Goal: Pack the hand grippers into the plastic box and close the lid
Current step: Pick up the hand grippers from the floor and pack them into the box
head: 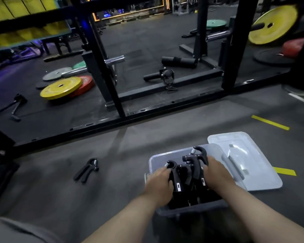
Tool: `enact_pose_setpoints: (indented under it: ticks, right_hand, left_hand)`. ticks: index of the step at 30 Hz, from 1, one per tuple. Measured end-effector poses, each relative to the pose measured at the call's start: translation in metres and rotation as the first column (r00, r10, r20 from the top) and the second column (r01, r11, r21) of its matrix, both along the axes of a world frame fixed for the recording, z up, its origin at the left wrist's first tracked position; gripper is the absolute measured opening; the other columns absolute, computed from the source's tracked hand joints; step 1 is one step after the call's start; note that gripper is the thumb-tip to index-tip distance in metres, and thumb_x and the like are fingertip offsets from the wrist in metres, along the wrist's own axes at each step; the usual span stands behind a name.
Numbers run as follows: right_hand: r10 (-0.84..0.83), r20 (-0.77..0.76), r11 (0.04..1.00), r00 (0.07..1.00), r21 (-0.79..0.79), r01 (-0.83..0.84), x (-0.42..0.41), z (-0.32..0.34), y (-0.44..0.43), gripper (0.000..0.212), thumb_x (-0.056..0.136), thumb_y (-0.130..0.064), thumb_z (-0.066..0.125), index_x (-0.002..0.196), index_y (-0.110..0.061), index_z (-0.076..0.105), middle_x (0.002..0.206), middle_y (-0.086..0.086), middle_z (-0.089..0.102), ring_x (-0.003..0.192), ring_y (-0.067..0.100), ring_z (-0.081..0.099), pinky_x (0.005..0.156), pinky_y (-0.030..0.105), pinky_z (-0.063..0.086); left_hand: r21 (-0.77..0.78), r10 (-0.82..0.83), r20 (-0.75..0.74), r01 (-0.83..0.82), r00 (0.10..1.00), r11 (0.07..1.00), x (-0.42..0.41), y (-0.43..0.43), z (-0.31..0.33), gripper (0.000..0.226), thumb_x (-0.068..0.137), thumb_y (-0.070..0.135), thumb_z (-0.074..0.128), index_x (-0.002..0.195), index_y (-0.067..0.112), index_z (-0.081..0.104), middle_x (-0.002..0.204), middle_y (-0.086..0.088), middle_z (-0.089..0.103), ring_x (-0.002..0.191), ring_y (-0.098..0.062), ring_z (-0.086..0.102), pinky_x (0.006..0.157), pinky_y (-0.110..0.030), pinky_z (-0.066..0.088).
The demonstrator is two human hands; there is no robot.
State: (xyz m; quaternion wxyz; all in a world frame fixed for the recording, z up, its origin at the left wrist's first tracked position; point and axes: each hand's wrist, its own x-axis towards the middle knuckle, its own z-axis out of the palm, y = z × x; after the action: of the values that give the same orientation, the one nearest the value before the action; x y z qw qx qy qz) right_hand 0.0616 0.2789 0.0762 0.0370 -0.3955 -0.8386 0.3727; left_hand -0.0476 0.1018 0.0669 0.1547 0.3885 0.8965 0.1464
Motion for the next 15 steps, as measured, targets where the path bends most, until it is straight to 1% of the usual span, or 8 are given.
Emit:
enact_pose_setpoints:
  ticks: [2, 4, 7, 10, 11, 13, 14, 15]
  right_hand:
    - [-0.010, 0.067, 1.000, 0.998, 0.008, 0.009, 0.002, -0.018, 0.005, 0.020, 0.095, -0.024, 0.044, 0.103, -0.013, 0.058, 0.108, 0.012, 0.068, 0.102, 0.034, 0.062, 0.078, 0.034, 0.043]
    - [0.015, 0.099, 1.000, 0.995, -0.002, -0.015, -0.001, -0.031, 0.005, 0.020, 0.093, -0.021, 0.046, 0.101, -0.010, 0.060, 0.107, 0.015, 0.068, 0.102, 0.035, 0.061, 0.079, 0.034, 0.045]
    - [0.053, 0.132, 0.998, 0.990, -0.027, -0.050, -0.007, -0.047, 0.003, 0.023, 0.087, -0.022, 0.049, 0.105, -0.012, 0.058, 0.108, 0.017, 0.066, 0.104, 0.036, 0.060, 0.087, 0.038, 0.049]
    - [0.103, 0.173, 0.993, 0.979, -0.081, -0.090, -0.008, -0.059, 0.007, 0.040, 0.073, -0.024, 0.047, 0.112, -0.019, 0.052, 0.105, 0.014, 0.064, 0.103, 0.034, 0.059, 0.090, 0.040, 0.049]
    - [0.098, 0.166, 0.993, 0.981, -0.082, -0.085, -0.008, -0.055, 0.006, 0.040, 0.073, -0.022, 0.046, 0.112, -0.019, 0.052, 0.104, 0.014, 0.064, 0.103, 0.034, 0.059, 0.090, 0.040, 0.049]
    - [0.046, 0.107, 0.998, 0.993, -0.056, -0.040, -0.009, -0.049, 0.005, 0.027, 0.082, -0.016, 0.047, 0.107, -0.015, 0.056, 0.104, 0.015, 0.066, 0.102, 0.036, 0.060, 0.087, 0.039, 0.048]
    - [0.021, 0.080, 0.999, 0.997, -0.040, -0.018, -0.010, -0.047, 0.004, 0.024, 0.086, -0.014, 0.047, 0.107, -0.014, 0.058, 0.106, 0.014, 0.067, 0.102, 0.036, 0.060, 0.086, 0.038, 0.048]
    - [0.017, 0.061, 0.999, 0.998, -0.040, -0.014, -0.012, -0.046, 0.003, 0.025, 0.089, -0.015, 0.046, 0.111, -0.015, 0.059, 0.108, 0.013, 0.068, 0.104, 0.036, 0.060, 0.087, 0.038, 0.048]
  left_hand:
    - [-0.070, -0.035, -0.012, 0.034, 0.999, 0.997, 0.004, -0.005, -0.011, 0.048, 0.095, 0.027, 0.041, 0.143, 0.019, 0.040, 0.153, 0.001, 0.034, 0.140, -0.018, 0.031, 0.113, -0.030, 0.024]
    - [-0.162, -0.023, 0.021, 0.026, 1.000, 0.986, 0.003, -0.011, -0.022, 0.056, 0.097, 0.030, 0.040, 0.151, 0.017, 0.028, 0.159, -0.003, 0.025, 0.145, -0.019, 0.024, 0.116, -0.029, 0.020]
    - [-0.222, -0.070, 0.020, 0.073, 0.997, 0.972, 0.002, -0.018, -0.030, 0.065, 0.095, 0.028, 0.043, 0.154, 0.017, 0.018, 0.161, -0.005, 0.021, 0.147, -0.018, 0.020, 0.118, -0.029, 0.016]
    - [-0.235, -0.098, 0.006, 0.097, 0.995, 0.967, 0.001, -0.022, -0.030, 0.070, 0.093, 0.027, 0.046, 0.155, 0.017, 0.014, 0.161, -0.004, 0.017, 0.148, -0.018, 0.017, 0.119, -0.029, 0.013]
    - [-0.237, -0.105, -0.001, 0.102, 0.994, 0.966, 0.001, -0.022, -0.030, 0.071, 0.093, 0.027, 0.046, 0.155, 0.017, 0.013, 0.162, -0.003, 0.017, 0.148, -0.017, 0.017, 0.119, -0.029, 0.013]
    - [-0.234, -0.107, -0.006, 0.103, 0.994, 0.967, 0.001, -0.022, -0.032, 0.072, 0.092, 0.026, 0.047, 0.155, 0.018, 0.013, 0.161, -0.002, 0.017, 0.148, -0.017, 0.017, 0.120, -0.029, 0.013]
    - [-0.227, -0.101, -0.002, 0.098, 0.995, 0.969, 0.001, -0.021, -0.032, 0.072, 0.092, 0.026, 0.047, 0.155, 0.018, 0.014, 0.161, -0.002, 0.018, 0.148, -0.016, 0.017, 0.120, -0.029, 0.013]
    - [-0.220, -0.096, 0.003, 0.094, 0.995, 0.971, 0.000, -0.021, -0.033, 0.072, 0.091, 0.025, 0.047, 0.155, 0.018, 0.014, 0.161, -0.002, 0.019, 0.148, -0.016, 0.017, 0.120, -0.030, 0.014]
